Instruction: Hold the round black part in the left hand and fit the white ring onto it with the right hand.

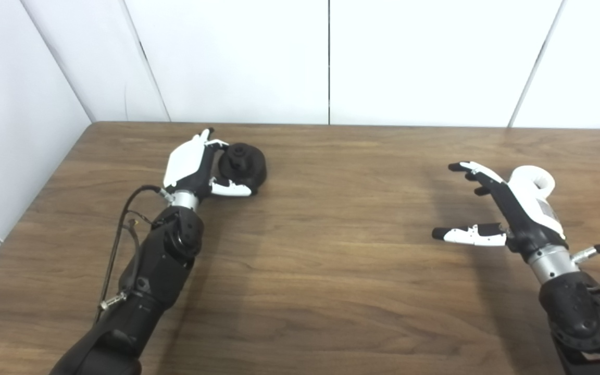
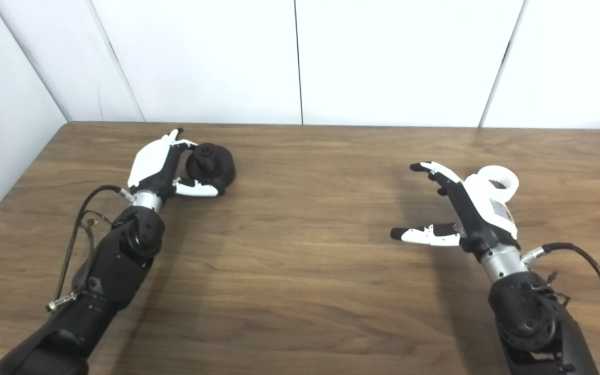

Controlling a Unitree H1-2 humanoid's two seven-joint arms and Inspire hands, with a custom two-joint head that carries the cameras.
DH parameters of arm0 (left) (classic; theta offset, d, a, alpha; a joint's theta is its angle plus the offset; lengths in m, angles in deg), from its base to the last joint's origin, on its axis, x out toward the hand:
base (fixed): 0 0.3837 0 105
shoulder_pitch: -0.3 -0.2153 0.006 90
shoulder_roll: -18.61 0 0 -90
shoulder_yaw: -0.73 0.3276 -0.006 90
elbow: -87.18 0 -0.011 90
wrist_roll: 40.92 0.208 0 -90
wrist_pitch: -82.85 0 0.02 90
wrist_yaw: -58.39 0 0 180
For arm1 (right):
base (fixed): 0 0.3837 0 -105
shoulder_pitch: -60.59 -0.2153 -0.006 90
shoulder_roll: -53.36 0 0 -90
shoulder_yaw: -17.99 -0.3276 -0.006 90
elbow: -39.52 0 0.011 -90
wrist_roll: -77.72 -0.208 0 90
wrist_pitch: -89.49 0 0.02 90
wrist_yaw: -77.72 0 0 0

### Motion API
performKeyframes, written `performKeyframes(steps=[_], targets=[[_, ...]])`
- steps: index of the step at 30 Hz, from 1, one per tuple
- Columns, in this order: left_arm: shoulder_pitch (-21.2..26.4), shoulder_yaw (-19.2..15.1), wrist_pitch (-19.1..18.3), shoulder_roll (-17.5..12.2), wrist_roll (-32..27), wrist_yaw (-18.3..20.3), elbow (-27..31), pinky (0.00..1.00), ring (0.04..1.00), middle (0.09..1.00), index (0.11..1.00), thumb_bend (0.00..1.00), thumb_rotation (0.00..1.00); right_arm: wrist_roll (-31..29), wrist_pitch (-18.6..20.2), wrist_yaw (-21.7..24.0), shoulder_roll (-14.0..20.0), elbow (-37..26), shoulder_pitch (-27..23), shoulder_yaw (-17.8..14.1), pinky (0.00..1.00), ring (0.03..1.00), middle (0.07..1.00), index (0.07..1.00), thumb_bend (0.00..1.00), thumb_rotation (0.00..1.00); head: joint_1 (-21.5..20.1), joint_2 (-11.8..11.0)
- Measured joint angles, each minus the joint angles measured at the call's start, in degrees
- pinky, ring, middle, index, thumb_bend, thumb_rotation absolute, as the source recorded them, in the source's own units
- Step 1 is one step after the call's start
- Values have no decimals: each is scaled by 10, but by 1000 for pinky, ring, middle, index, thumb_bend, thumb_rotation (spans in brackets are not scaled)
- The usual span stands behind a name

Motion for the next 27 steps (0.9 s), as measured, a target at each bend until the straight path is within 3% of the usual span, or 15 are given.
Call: performKeyframes(steps=[14, 27], targets=[[-68, 49, 27, 36, -11, 65, 126, 1000, 1000, 1000, 638, 962, 329, 1, 6, 1, -3, -5, 0, 0, 730, 855, 894, 839, 886, 368, -22, 6], [-121, 102, 48, 39, -5, 154, 244, 1000, 1000, 1000, 652, 1000, 355, 7, 19, 2, -8, -16, 1, 1, 764, 861, 896, 849, 885, 397, -45, 14]])
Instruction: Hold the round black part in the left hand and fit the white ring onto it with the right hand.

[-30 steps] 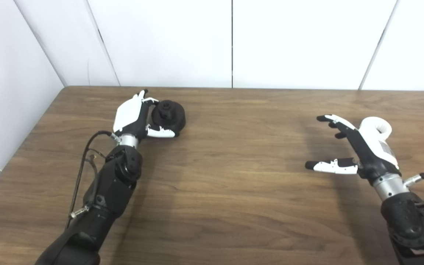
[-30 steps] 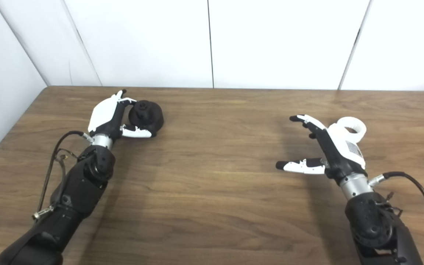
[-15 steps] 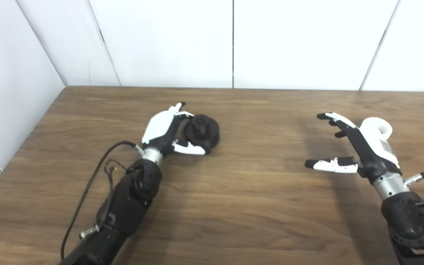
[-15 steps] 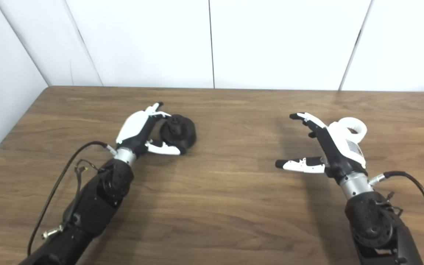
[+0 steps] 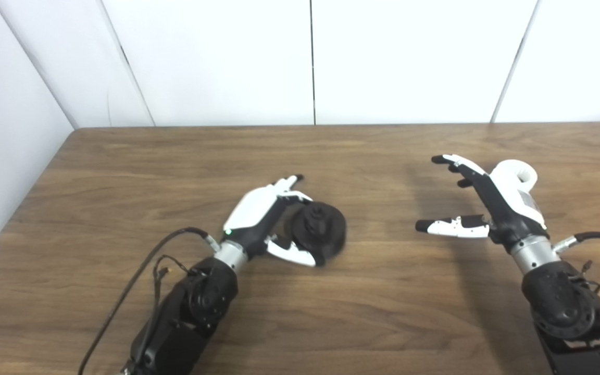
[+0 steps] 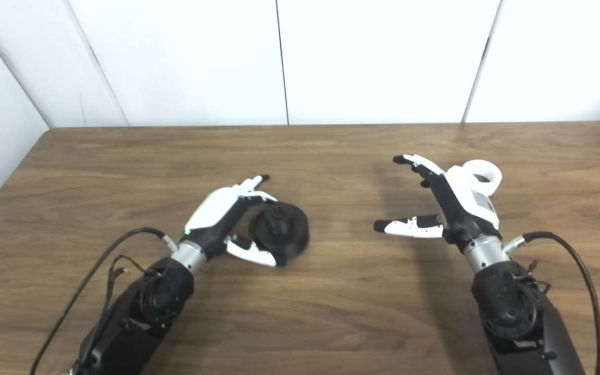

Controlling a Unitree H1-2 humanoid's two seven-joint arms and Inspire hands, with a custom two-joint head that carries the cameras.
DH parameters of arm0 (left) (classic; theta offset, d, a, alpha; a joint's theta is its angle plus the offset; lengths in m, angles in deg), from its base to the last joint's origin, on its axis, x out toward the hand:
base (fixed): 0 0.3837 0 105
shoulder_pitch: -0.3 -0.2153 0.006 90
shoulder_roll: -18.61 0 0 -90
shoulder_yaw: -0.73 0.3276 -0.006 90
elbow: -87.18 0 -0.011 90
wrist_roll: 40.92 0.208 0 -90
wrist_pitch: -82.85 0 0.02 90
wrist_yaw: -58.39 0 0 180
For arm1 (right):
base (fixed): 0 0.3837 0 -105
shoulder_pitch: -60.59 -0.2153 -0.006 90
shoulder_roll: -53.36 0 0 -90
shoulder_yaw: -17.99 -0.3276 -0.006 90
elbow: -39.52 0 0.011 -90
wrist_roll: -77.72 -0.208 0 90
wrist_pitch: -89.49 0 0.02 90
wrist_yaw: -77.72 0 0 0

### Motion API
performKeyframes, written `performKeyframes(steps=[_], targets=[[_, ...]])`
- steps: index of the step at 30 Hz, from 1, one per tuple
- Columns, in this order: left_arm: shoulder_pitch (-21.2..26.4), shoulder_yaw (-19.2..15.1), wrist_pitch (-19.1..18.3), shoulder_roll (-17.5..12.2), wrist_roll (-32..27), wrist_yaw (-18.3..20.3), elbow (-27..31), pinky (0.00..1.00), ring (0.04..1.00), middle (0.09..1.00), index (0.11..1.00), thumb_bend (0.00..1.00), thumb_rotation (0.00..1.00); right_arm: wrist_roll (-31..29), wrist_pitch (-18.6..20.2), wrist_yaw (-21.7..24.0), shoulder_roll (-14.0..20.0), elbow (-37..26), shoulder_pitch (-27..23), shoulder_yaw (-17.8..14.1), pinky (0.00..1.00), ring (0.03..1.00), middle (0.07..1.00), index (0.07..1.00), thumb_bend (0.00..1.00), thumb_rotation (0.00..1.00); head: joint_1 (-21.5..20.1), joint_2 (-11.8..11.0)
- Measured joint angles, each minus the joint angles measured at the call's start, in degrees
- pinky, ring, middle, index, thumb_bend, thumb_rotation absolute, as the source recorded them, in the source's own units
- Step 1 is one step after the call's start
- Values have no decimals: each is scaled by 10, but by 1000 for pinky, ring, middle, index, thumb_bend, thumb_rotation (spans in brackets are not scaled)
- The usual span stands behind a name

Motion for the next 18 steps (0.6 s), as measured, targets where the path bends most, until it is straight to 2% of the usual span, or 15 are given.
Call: performKeyframes(steps=[4, 13, 17, 18], targets=[[-10, 13, 3, 7, 2, 17, 19, 1000, 1000, 1000, 650, 1000, 376, 1, 8, 2, 0, -4, 0, 1, 766, 864, 898, 852, 880, 400, -3, 2], [-23, 34, 31, 27, 7, 21, 22, 1000, 1000, 1000, 645, 1000, 376, 8, 10, 2, 0, -5, 0, 3, 754, 857, 894, 846, 889, 390, -26, 2], [-23, 31, 36, 26, 7, 24, 22, 1000, 1000, 1000, 644, 1000, 376, 8, 10, 2, -3, -6, 0, 3, 755, 856, 891, 843, 893, 388, -56, 1], [-23, 30, 37, 25, 7, 25, 22, 1000, 1000, 1000, 643, 1000, 376, 8, 10, 2, -5, -6, 0, 3, 762, 861, 893, 845, 893, 395, -95, -1]])
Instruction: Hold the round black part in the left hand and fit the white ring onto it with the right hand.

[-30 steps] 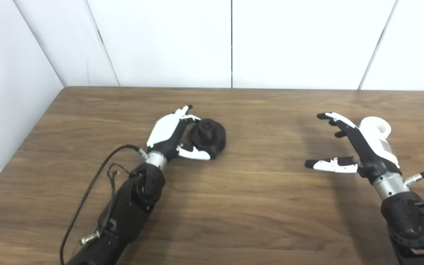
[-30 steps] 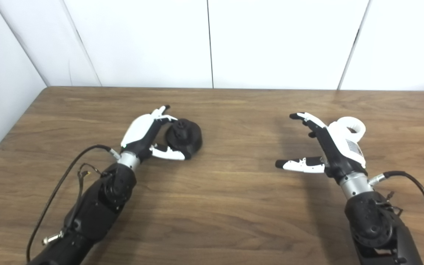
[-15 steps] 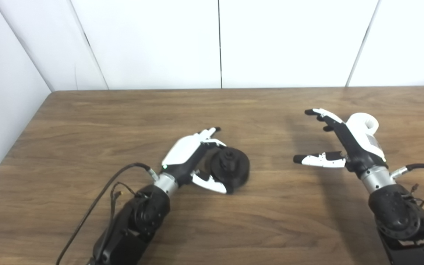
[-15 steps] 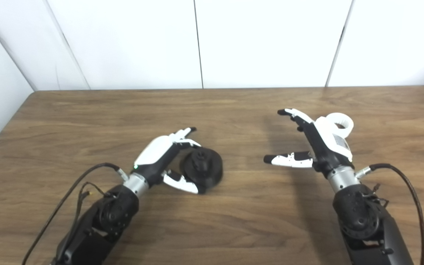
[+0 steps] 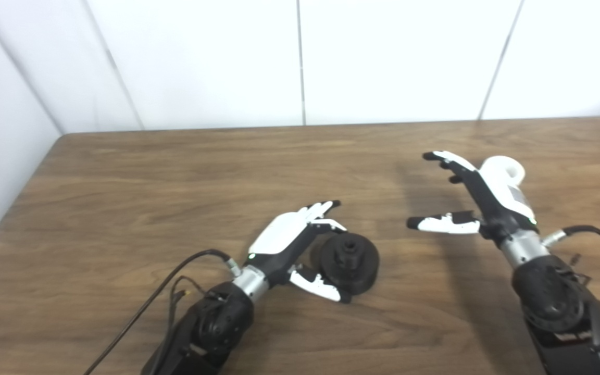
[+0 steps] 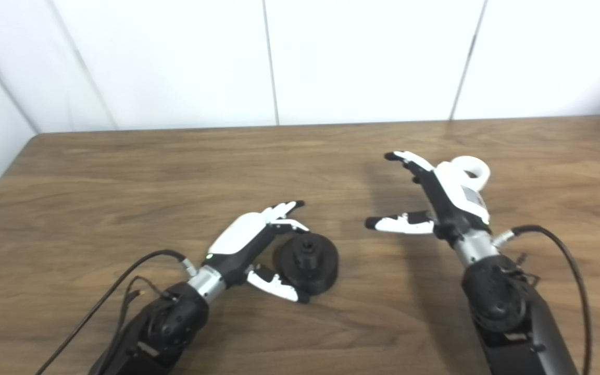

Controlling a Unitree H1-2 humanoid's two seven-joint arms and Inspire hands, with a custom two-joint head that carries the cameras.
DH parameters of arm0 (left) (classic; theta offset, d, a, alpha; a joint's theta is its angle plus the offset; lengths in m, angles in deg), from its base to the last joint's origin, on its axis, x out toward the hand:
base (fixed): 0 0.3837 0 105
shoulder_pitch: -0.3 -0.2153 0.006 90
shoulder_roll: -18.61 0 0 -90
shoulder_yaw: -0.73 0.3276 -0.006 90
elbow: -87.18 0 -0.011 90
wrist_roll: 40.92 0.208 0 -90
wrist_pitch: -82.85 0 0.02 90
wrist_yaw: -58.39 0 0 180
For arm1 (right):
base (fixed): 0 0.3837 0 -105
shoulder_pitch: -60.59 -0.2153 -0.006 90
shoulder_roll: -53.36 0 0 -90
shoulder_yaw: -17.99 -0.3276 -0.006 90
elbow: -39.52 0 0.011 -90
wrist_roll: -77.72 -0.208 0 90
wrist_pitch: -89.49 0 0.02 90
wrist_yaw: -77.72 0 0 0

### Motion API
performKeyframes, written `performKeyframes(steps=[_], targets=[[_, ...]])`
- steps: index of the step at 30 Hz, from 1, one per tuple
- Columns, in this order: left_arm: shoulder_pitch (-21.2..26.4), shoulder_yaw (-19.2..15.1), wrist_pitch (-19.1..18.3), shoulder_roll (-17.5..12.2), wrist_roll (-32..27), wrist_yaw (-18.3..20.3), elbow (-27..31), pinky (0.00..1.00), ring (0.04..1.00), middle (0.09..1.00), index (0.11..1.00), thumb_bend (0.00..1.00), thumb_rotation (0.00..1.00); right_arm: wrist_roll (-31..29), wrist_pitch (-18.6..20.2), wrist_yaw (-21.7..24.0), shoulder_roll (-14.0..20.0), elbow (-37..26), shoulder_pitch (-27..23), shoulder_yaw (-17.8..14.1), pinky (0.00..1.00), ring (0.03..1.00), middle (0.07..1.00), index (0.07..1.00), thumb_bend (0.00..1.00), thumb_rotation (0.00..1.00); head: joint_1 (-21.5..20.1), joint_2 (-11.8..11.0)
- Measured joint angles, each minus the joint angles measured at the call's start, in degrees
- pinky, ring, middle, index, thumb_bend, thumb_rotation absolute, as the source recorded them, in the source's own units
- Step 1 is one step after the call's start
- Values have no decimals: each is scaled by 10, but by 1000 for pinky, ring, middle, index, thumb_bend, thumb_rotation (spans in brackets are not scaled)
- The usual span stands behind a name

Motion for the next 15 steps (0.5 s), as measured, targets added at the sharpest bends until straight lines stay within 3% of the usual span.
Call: performKeyframes(steps=[7, 15], targets=[[-1, -16, 29, -18, -12, 10, -7, 1000, 1000, 1000, 642, 1000, 383, 15, 8, -3, -17, 0, 0, 4, 797, 870, 900, 849, 892, 406, -88, -16], [-1, -29, 61, -22, -23, 10, -27, 1000, 1000, 1000, 645, 1000, 375, 33, 13, -6, -25, 1, 0, 6, 798, 870, 909, 859, 885, 420, -89, -16]])
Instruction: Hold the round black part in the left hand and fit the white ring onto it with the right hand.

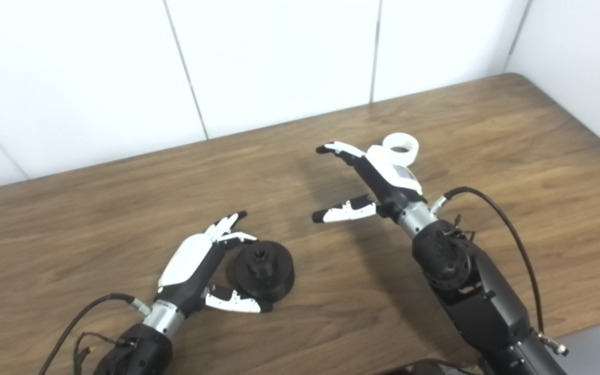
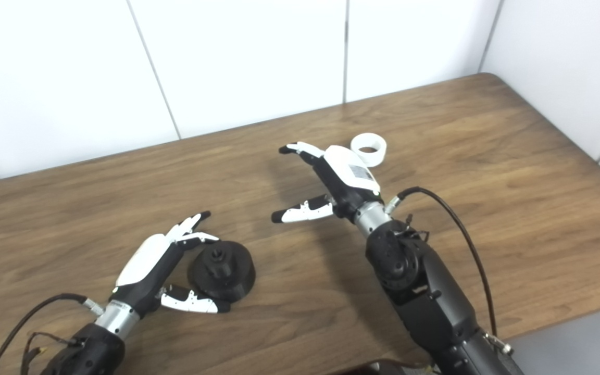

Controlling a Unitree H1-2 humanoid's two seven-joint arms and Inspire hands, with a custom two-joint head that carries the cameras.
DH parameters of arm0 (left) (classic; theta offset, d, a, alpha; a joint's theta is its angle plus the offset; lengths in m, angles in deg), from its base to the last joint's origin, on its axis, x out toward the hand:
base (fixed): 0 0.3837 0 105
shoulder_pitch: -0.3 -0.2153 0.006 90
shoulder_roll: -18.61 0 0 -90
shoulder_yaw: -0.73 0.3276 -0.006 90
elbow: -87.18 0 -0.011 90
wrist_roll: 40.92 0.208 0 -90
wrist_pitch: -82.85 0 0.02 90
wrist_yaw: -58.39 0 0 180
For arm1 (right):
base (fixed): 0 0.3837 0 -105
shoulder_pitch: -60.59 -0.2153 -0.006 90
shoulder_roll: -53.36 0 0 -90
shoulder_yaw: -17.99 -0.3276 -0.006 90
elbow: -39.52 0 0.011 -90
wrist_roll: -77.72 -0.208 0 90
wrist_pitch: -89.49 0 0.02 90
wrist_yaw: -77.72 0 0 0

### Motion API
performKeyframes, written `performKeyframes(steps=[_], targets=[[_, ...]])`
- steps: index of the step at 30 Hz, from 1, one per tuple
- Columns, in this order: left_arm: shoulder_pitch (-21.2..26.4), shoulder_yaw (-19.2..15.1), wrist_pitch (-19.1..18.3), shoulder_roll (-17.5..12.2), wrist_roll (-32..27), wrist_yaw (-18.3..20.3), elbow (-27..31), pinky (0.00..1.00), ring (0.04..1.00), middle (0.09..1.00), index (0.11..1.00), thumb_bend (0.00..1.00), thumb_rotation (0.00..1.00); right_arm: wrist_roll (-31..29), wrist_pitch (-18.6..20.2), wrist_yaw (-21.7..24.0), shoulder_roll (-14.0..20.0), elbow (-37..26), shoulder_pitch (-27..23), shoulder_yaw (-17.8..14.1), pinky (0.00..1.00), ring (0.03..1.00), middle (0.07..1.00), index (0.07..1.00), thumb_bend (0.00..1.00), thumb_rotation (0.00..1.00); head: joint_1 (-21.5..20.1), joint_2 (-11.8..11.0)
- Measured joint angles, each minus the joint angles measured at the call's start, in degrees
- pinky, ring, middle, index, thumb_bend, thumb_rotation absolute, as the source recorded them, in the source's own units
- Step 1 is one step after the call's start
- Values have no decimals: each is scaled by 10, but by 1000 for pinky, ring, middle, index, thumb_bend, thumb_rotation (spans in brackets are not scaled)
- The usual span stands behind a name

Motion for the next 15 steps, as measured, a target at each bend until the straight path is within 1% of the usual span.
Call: performKeyframes(steps=[2, 4, 7, 10, 13, 15], targets=[[0, -1, 0, 0, 0, 2, 0, 1000, 1000, 1000, 645, 1000, 370, 0, 0, -1, 0, 0, 0, -4, 782, 869, 907, 857, 886, 427, 3, 0], [0, -2, 0, 1, 0, 3, 0, 1000, 1000, 1000, 647, 1000, 370, 3, 0, -5, 0, 0, 0, -9, 792, 875, 910, 853, 874, 417, 2, 0], [0, -4, 0, 1, 0, 5, 0, 1000, 1000, 1000, 647, 1000, 368, 14, 0, -26, 1, 0, 0, -18, 801, 882, 916, 847, 862, 404, 0, 0], [0, -5, -2, 2, 0, 7, 0, 1000, 1000, 1000, 648, 1000, 368, 29, 0, -41, 6, 0, -3, -27, 817, 894, 926, 851, 860, 416, -2, 0], [0, -7, -3, 3, 0, 8, 0, 1000, 1000, 1000, 649, 1000, 365, 63, 2, -45, 25, 1, -15, -27, 833, 913, 938, 847, 871, 415, -4, -1], [0, -8, -3, 3, 0, 9, 0, 1000, 1000, 1000, 647, 1000, 360, 87, 4, -48, 45, 10, -33, -28, 842, 922, 947, 844, 883, 415, -4, -1]])
